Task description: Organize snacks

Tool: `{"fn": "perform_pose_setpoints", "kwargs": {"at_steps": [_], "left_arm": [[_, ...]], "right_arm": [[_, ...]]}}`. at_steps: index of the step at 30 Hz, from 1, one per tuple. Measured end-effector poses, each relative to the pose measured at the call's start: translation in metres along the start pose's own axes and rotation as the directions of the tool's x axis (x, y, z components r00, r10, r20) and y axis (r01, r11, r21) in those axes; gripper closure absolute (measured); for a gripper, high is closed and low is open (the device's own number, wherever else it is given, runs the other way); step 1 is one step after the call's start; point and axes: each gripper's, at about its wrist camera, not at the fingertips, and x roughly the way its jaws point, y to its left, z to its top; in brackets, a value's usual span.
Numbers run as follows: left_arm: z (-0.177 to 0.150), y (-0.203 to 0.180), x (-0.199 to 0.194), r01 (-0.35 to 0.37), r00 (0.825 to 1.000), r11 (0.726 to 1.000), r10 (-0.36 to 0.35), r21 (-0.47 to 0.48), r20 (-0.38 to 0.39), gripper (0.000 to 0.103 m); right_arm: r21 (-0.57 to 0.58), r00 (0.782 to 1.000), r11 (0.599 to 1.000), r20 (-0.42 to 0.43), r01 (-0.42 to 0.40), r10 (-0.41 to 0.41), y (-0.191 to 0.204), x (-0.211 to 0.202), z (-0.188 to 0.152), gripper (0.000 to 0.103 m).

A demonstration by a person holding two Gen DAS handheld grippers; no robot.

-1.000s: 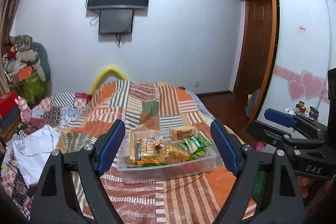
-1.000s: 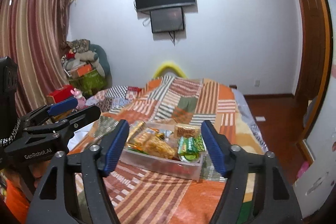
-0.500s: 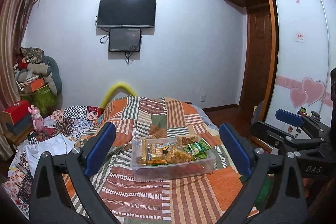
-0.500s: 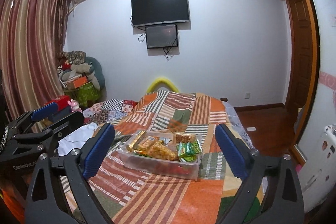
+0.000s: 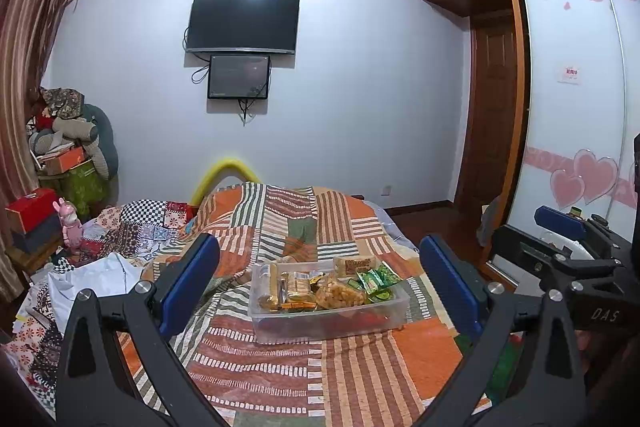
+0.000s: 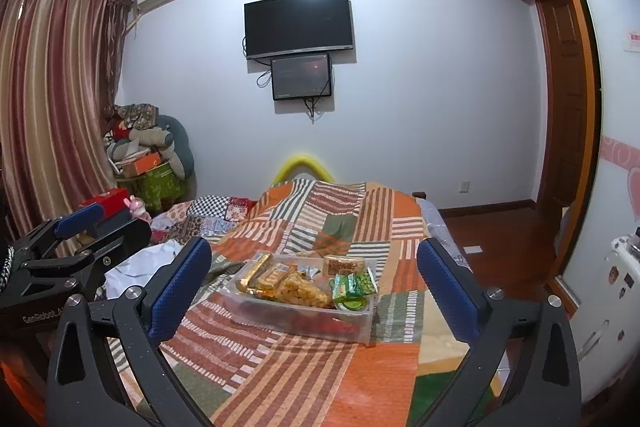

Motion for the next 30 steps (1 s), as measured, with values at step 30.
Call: {"fn": "perform_pose_setpoints", "kwargs": {"at_steps": [30], "left_arm": [[-0.0061, 0.0053, 0.0022, 0.010, 1.000, 1.000, -0.010, -0.013, -0.013, 0.001]], "right_arm": [[0.009, 1.000, 1.000, -0.002, 0.005, -0.005, -0.0033, -0.0025, 0.0007, 0.000]]}}
